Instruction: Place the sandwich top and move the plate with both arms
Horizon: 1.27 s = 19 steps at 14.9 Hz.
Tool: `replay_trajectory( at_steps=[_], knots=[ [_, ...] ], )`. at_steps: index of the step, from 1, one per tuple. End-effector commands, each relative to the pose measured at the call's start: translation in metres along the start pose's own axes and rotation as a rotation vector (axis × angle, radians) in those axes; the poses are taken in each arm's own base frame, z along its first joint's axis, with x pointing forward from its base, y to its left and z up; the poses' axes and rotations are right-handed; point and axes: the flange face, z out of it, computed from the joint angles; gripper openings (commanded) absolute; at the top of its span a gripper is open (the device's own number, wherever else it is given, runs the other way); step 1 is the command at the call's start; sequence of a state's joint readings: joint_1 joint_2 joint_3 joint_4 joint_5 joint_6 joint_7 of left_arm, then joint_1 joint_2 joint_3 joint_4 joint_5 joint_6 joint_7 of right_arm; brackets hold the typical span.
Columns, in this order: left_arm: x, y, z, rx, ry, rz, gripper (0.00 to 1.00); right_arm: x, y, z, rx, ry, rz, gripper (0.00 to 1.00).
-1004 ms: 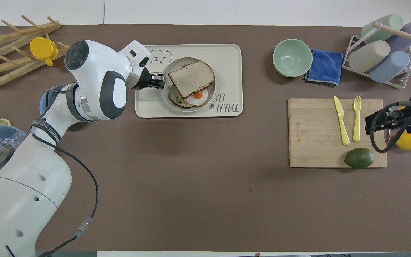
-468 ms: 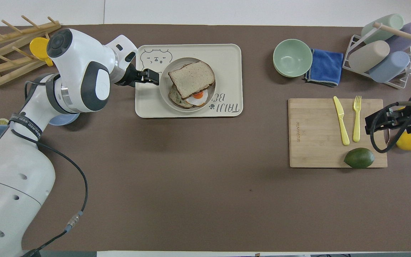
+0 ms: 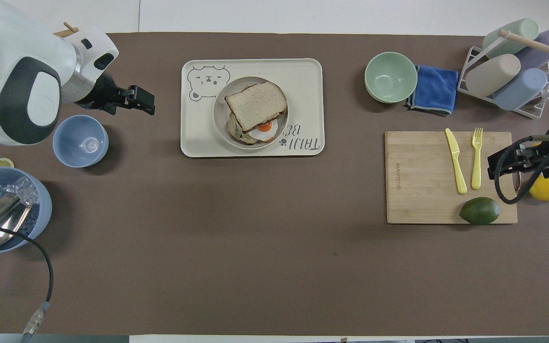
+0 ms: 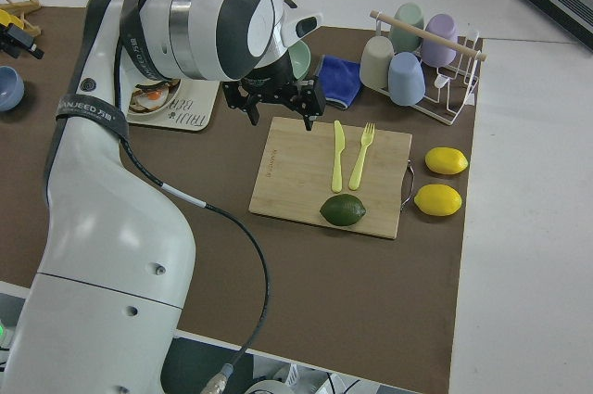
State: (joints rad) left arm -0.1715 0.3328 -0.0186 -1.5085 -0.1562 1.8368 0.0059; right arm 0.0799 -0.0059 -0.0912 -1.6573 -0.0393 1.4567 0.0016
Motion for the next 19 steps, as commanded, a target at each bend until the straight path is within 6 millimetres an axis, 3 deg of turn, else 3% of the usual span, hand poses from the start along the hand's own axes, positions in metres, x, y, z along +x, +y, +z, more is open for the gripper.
replay_trajectory(
  at_steps=[1,3,5,9,11,13,16,18,19],
  knots=[
    [-0.032,-0.012,-0.044,0.095,-0.031,0.017,1.00,-0.006,0.002,0.000,0.028,0.013,0.010,1.00],
    [-0.057,-0.023,-0.072,0.131,-0.035,0.006,1.00,-0.006,0.002,0.000,0.028,0.013,0.010,1.00],
    [-0.095,-0.024,-0.097,0.140,-0.019,-0.009,1.00,-0.006,0.002,0.000,0.028,0.013,0.010,1.00],
    [-0.138,-0.025,-0.116,0.142,0.000,-0.055,1.00,-0.006,0.002,0.000,0.028,0.013,0.010,1.00],
    [-0.139,-0.019,-0.109,0.142,-0.002,-0.044,1.00,-0.006,0.002,0.000,0.028,0.013,0.010,1.00],
    [-0.127,-0.021,-0.109,0.141,0.020,-0.046,1.00,-0.006,0.002,0.000,0.028,0.013,0.010,1.00],
    [-0.113,-0.017,-0.126,0.141,0.020,-0.047,1.00,-0.006,0.001,0.000,0.027,0.013,0.008,1.00],
    [-0.119,-0.014,-0.155,0.220,-0.025,-0.040,1.00,-0.006,0.002,0.000,0.028,0.013,0.010,1.00],
    [-0.123,-0.011,-0.158,0.226,-0.045,-0.039,1.00,-0.006,0.002,0.000,0.028,0.013,0.010,1.00]
  ],
)
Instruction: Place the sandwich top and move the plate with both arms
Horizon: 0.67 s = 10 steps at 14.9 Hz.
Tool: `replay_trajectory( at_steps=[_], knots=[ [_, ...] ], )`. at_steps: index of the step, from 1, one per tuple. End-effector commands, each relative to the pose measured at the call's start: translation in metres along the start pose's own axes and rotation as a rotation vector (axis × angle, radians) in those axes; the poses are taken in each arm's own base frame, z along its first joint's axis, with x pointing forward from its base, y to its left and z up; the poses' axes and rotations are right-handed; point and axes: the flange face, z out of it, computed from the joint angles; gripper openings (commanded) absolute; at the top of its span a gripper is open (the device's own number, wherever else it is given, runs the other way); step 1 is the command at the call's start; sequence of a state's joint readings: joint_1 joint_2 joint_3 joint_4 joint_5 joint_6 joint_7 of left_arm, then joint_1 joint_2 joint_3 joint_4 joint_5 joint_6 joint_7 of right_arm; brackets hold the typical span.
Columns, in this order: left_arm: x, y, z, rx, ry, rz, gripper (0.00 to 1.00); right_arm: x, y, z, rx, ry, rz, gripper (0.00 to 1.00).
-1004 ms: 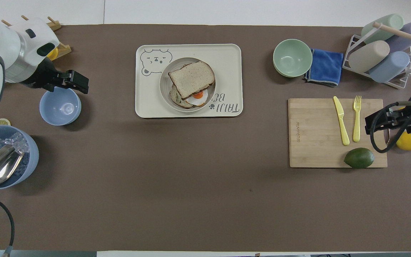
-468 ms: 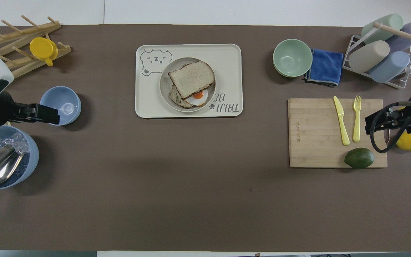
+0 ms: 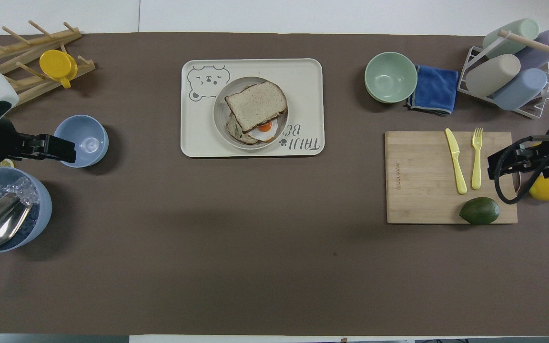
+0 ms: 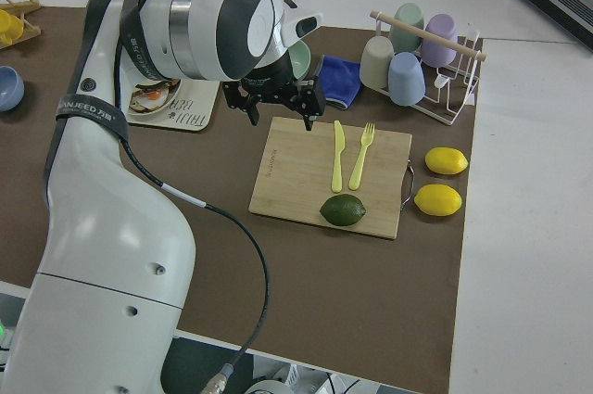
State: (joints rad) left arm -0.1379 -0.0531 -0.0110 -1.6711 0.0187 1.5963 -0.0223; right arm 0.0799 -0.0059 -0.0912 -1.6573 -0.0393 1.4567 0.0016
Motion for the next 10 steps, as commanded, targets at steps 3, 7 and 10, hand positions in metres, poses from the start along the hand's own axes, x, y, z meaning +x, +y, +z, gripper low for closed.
replay_trajectory(
  at_steps=[3,7,10],
  knots=[
    [-0.014,0.006,-0.001,0.036,-0.073,-0.025,1.00,-0.006,0.002,0.000,0.028,0.013,0.010,1.00],
    [-0.007,0.003,0.003,0.006,-0.030,-0.047,1.00,-0.006,0.002,0.000,0.028,0.013,0.010,1.00],
    [-0.005,0.005,0.000,-0.036,-0.023,-0.057,1.00,-0.006,0.002,0.000,0.028,0.013,0.010,1.00]
  ],
)
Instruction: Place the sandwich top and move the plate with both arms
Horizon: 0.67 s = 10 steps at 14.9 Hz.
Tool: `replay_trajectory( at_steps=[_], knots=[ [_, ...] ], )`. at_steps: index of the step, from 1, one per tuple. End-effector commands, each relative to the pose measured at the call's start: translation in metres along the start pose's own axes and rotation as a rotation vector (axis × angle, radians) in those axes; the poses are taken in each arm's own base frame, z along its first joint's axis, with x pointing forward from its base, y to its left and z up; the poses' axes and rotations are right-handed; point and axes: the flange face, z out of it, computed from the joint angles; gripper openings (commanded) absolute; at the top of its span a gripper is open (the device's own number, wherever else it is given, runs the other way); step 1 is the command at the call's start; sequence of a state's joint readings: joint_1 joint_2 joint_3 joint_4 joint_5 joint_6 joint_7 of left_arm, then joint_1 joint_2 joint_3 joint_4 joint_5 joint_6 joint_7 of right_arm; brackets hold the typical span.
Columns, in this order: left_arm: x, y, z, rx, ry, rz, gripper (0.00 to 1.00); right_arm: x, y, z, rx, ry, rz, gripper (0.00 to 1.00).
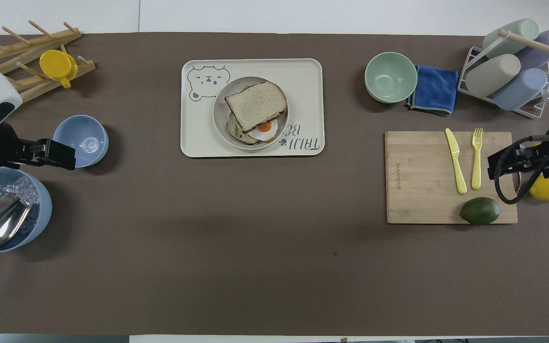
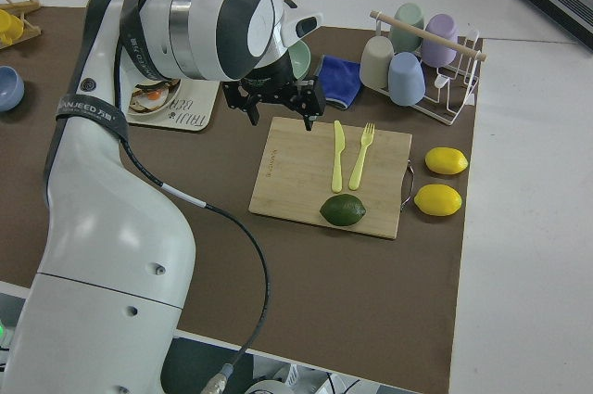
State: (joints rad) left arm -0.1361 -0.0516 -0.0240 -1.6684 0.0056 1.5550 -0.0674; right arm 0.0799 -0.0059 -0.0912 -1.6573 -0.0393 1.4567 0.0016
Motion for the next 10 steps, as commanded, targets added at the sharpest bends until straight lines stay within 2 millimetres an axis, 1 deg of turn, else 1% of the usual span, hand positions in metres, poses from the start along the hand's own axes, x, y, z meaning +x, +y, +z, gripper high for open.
replay_trajectory(
  at_steps=[1,5,10],
  knots=[
    [-0.0013,-0.0027,-0.0025,-0.033,0.015,-0.025,1.00,-0.0061,0.0015,0.0000,0.027,0.013,0.008,1.00],
    [0.0041,-0.0017,-0.0056,-0.036,0.056,-0.024,1.00,-0.0061,0.0023,0.0001,0.028,0.013,0.010,1.00],
    [0.0027,-0.0017,-0.0048,-0.035,0.047,-0.024,1.00,-0.0061,0.0023,0.0001,0.028,0.013,0.010,1.00]
  ],
)
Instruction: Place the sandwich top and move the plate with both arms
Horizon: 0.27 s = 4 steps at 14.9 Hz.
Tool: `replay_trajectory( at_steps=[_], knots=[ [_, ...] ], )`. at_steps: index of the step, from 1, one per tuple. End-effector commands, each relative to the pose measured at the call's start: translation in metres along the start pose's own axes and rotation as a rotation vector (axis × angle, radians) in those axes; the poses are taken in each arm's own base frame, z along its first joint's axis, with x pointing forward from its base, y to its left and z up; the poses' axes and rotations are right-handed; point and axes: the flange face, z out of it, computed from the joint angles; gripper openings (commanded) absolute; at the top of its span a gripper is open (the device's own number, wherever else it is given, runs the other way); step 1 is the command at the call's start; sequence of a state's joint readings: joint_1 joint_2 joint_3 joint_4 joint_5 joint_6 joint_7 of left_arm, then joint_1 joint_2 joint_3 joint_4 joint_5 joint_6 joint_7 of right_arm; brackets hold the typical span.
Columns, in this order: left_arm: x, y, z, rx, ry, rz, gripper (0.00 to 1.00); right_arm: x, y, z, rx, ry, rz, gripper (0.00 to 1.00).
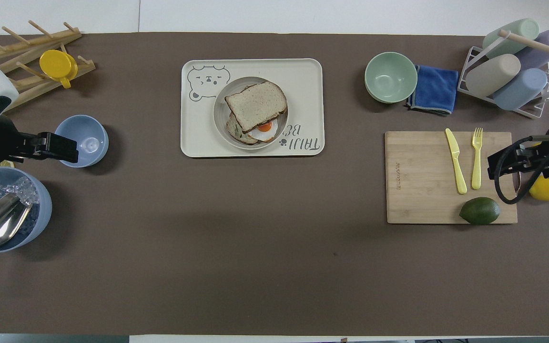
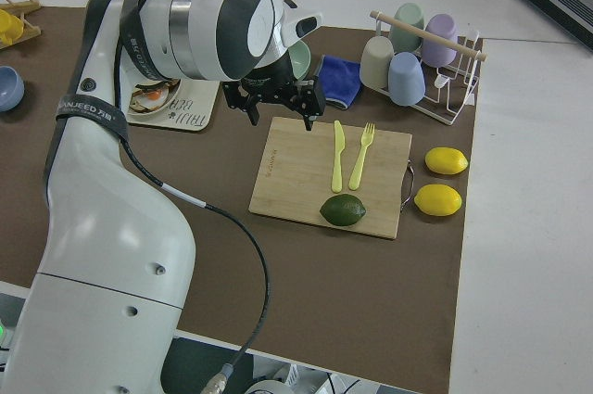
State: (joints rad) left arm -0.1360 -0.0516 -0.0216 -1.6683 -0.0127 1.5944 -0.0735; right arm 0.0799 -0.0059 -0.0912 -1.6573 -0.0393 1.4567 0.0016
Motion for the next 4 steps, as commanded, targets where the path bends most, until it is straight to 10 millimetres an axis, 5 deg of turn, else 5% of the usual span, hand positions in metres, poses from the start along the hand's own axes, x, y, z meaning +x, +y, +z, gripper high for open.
replay_trajectory(
  at_steps=[1,4],
  knots=[
    [-0.0024,-0.0025,-0.0029,-0.014,0.011,-0.015,1.00,-0.0061,0.0023,0.0001,0.028,0.013,0.010,1.00],
    [-0.0023,-0.0041,-0.0036,-0.014,0.012,-0.017,1.00,-0.0061,0.0023,0.0001,0.028,0.013,0.010,1.00]
  ],
)
